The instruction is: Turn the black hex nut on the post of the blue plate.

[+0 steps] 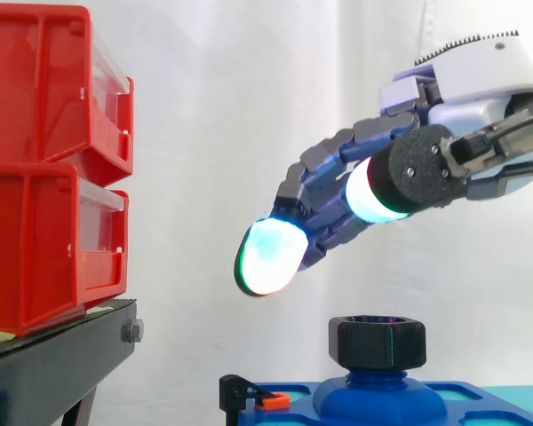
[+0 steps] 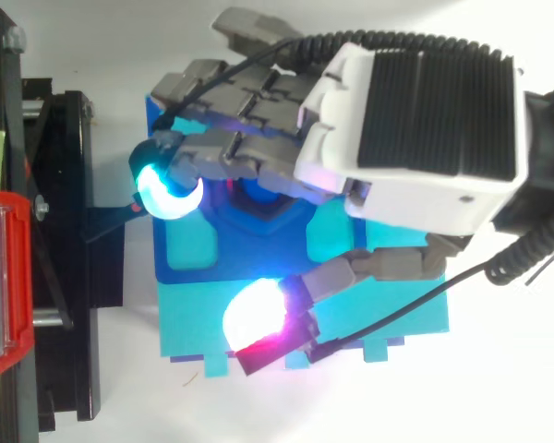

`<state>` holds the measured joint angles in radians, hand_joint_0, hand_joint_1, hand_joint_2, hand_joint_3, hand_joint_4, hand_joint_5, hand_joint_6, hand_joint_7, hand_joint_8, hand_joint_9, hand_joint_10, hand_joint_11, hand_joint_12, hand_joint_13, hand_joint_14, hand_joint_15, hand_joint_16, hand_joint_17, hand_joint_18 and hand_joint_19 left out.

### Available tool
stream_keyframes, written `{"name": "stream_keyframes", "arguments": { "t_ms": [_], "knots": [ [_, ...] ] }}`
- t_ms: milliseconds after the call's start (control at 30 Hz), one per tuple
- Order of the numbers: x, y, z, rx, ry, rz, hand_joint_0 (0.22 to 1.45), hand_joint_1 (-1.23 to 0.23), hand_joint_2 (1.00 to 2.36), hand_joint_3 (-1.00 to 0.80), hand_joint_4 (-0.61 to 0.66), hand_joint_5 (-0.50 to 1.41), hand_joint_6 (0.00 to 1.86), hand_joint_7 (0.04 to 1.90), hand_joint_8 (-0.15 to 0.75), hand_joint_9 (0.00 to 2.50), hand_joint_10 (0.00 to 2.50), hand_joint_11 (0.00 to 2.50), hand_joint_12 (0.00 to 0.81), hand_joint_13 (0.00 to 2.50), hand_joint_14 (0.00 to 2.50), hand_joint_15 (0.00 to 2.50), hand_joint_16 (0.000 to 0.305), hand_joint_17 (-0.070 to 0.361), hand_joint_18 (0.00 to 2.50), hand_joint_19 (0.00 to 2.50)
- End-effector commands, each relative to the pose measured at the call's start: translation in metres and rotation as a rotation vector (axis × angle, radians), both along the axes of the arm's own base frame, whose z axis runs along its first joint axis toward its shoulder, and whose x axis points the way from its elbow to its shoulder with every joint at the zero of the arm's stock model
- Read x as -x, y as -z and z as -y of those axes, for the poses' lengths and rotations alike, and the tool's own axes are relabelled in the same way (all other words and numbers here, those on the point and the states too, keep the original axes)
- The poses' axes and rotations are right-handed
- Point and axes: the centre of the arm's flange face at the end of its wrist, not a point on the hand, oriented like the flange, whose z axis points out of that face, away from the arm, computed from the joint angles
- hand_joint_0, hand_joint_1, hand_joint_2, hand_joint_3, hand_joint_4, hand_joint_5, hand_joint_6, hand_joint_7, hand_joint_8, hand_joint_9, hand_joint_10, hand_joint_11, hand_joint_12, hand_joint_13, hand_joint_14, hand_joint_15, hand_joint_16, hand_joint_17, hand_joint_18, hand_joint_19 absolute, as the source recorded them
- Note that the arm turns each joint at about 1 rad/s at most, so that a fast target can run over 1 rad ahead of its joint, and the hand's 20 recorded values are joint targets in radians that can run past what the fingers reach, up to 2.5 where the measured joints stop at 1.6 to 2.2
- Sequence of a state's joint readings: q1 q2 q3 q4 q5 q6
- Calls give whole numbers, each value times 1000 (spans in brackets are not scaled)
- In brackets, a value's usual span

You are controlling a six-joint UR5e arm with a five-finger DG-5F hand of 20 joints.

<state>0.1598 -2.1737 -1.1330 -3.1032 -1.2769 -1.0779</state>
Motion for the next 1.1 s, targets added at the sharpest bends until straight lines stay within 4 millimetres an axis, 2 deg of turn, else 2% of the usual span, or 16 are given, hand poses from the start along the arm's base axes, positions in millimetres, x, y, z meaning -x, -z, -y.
{"name": "stream_keyframes", "arguments": {
  "t_ms": [0,367,433,633,1067],
  "knots": [
    [-4,7,-4,3,-12,-12,424,-505,1000,-500,148,-241,502,758,249,222,0,0,393,209,0,0,70,156,91,67],
    [-4,9,-15,4,-30,-24,427,-495,1000,-500,156,-236,502,782,248,222,0,0,392,213,0,0,69,156,98,73],
    [-5,18,-16,4,-31,-42,428,-495,1000,-500,157,-235,502,785,248,223,0,0,392,213,0,0,69,156,99,73],
    [-4,18,-20,6,-36,-49,431,-483,1000,-500,171,-227,502,825,248,223,0,0,391,212,0,0,69,155,105,73],
    [0,22,-21,10,-52,-89,435,-468,1000,-500,206,-209,503,918,252,231,0,0,390,217,1,0,69,154,113,91]
  ]
}}
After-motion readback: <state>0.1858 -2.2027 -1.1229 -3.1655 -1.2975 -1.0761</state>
